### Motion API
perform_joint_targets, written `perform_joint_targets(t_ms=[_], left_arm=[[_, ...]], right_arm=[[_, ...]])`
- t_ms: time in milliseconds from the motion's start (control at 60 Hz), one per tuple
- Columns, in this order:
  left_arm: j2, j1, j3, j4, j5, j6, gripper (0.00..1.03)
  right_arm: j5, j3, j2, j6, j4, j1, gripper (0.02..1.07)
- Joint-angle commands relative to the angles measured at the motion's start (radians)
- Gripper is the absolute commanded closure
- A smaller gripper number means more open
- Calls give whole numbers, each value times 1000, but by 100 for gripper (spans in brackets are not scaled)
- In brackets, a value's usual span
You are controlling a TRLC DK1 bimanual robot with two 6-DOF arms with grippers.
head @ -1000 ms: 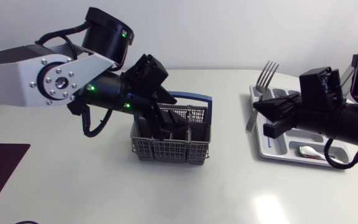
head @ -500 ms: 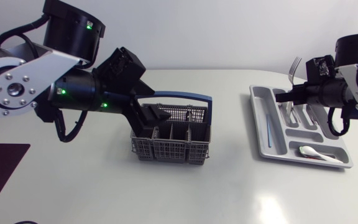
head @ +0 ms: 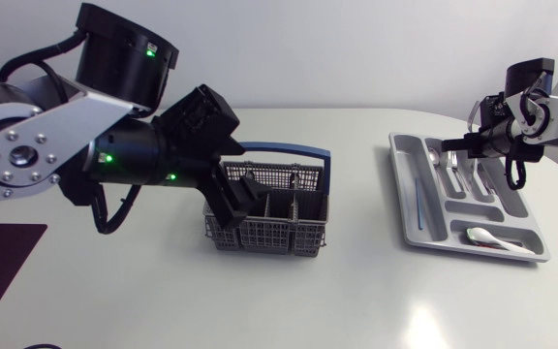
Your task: Unload the cutlery basket into the drawer organizer.
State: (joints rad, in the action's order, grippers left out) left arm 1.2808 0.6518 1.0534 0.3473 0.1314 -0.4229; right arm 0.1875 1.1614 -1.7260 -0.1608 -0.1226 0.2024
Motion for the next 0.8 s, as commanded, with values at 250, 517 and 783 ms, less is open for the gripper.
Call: perform_joint_targets(t_ms=[250,517,783], left_arm=[[-20,37,-7,12,-44,-7,7],[-31,37,-16,12,-47,-4,7],[-37,39,-20,15,-49,-2,7]], right_arm=[[15,136,-173,29,20,88,101],[24,222,-290,60,6,97,101],[24,313,-399,76,-29,111,101]])
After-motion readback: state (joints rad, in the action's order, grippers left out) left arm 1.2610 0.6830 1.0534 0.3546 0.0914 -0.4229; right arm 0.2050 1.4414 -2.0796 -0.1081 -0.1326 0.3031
